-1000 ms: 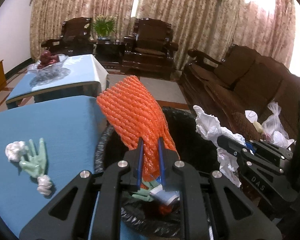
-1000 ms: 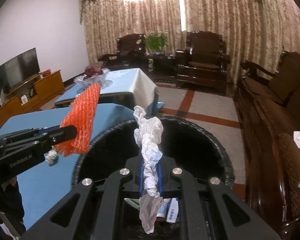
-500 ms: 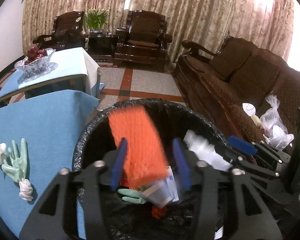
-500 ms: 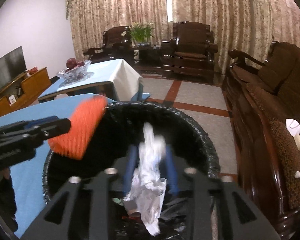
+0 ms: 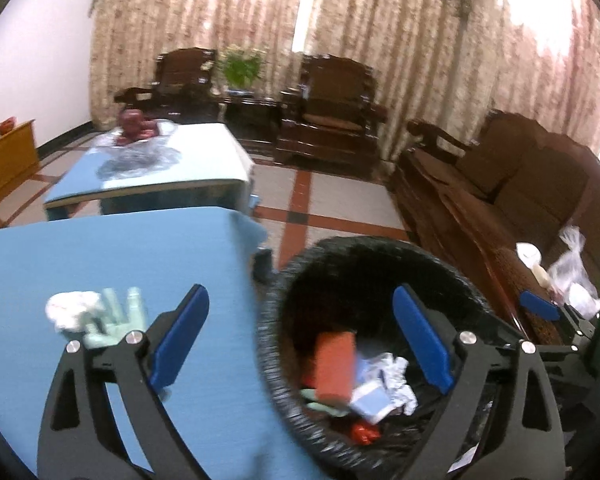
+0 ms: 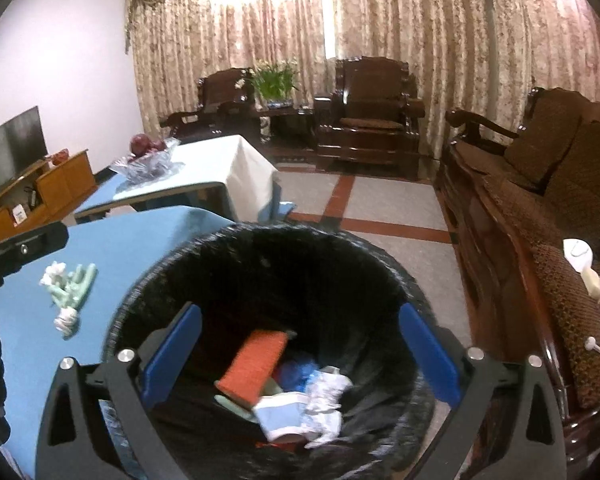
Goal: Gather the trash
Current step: 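Move both open grippers back over the last glove and tissue, then grasp the green rubber glove by its white cuff with the right gripper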
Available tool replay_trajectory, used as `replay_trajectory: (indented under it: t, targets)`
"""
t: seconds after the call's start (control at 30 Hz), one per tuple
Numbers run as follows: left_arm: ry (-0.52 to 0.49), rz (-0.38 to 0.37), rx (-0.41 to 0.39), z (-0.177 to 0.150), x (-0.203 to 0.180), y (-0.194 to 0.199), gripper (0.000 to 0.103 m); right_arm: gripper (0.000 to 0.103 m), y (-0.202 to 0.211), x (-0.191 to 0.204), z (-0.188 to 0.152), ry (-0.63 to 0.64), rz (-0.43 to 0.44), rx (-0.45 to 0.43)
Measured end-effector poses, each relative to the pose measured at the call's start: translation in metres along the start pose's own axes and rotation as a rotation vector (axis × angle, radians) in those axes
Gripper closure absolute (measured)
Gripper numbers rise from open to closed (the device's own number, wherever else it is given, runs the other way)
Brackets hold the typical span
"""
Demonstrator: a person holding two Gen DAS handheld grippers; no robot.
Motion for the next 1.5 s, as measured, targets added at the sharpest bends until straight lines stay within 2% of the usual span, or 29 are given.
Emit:
replay_trajectory:
  t: [0.1, 0.47, 0.7, 0.8, 1.1, 1.27, 1.5]
  targets:
    - [0.019, 0.061, -0.018, -0.002, 0.028, 0.016, 0.012, 0.006, 0.001, 0.02, 0.004, 0.019, 0.039, -0.009]
    - [0.114, 0.277, -0.045, -0.018, 0.142, 0.069, 0.012, 0.006, -0.016, 0.135, 0.012, 0.13, 0.236, -0.011]
    - [0.171, 0.383, -0.047, -0.029, 0.205, 0.09, 0.012, 0.006, -0.034, 0.209, 0.009, 0.206, 0.344, 0.003]
    - [0.179, 0.419, -0.037, -0.037, 0.228, 0.093, 0.012, 0.006, -0.045, 0.228, 0.005, 0.215, 0.37, 0.009]
    - [0.199, 0.477, 0.008, -0.067, 0.264, 0.083, 0.012, 0.01, -0.097, 0.272, -0.019, 0.254, 0.383, 0.078]
    - [0.211, 0.488, 0.033, -0.077, 0.277, 0.071, 0.012, 0.016, -0.133, 0.281, -0.04, 0.25, 0.36, 0.163]
    - [0.217, 0.488, 0.055, -0.082, 0.281, 0.056, 0.012, 0.028, -0.162, 0.289, -0.051, 0.261, 0.354, 0.248]
Point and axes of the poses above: each gripper's, at about its wrist camera, not at the fingertips, and y roughly against the way its jaws point, x to its left, z to its top, the point moved 3 cm from there along -y, roughly the way its jaws point, and after that the axes turned 8 degrees about z, right-handed, at the moved point
